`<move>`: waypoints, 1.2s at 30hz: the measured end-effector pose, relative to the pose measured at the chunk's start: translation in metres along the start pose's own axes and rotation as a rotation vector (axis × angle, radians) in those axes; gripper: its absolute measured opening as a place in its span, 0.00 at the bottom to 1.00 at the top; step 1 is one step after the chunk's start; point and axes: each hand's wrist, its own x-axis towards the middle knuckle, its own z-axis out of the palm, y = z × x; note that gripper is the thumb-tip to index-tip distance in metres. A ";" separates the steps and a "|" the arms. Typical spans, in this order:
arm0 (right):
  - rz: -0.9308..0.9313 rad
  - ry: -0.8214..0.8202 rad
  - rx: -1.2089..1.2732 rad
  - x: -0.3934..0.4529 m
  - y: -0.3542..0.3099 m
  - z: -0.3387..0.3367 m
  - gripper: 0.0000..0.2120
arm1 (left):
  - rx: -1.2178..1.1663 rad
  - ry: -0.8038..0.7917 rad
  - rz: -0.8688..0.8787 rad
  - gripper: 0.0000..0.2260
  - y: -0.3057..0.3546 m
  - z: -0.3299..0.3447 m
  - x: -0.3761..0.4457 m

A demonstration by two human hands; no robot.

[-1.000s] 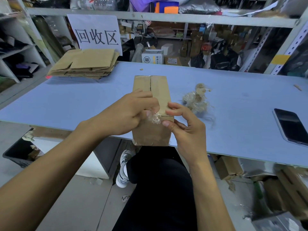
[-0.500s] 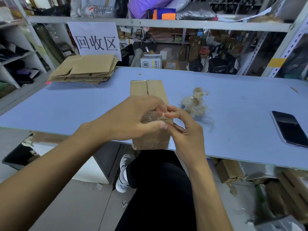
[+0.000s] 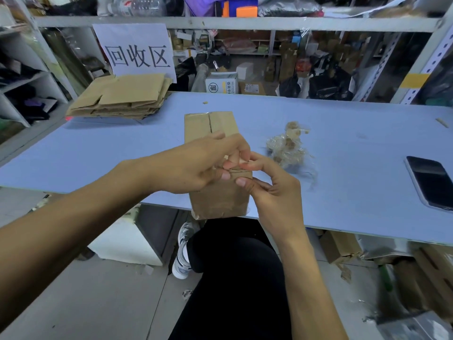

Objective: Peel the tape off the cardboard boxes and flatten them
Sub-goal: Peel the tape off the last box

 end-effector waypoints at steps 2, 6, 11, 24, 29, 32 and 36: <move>0.011 0.006 0.020 0.000 -0.001 0.000 0.13 | -0.047 0.020 -0.007 0.15 -0.002 0.001 -0.001; 0.008 0.003 0.053 0.002 -0.002 0.001 0.15 | -0.101 0.077 0.019 0.16 -0.004 0.004 -0.005; 0.011 0.000 0.067 0.004 -0.004 0.000 0.14 | -0.125 0.058 0.022 0.19 -0.008 0.001 -0.007; 0.007 0.040 -0.034 0.002 -0.001 0.000 0.11 | 0.514 0.401 0.223 0.04 -0.017 0.024 -0.027; 0.005 0.049 -0.057 0.002 0.000 0.001 0.07 | 0.578 0.378 0.216 0.06 -0.010 0.027 -0.027; -0.001 0.061 -0.064 0.002 -0.001 0.001 0.07 | 0.539 0.360 0.097 0.05 -0.001 0.031 -0.024; 0.001 0.059 -0.064 0.001 -0.002 0.003 0.06 | 0.687 0.302 0.086 0.10 0.006 0.036 -0.027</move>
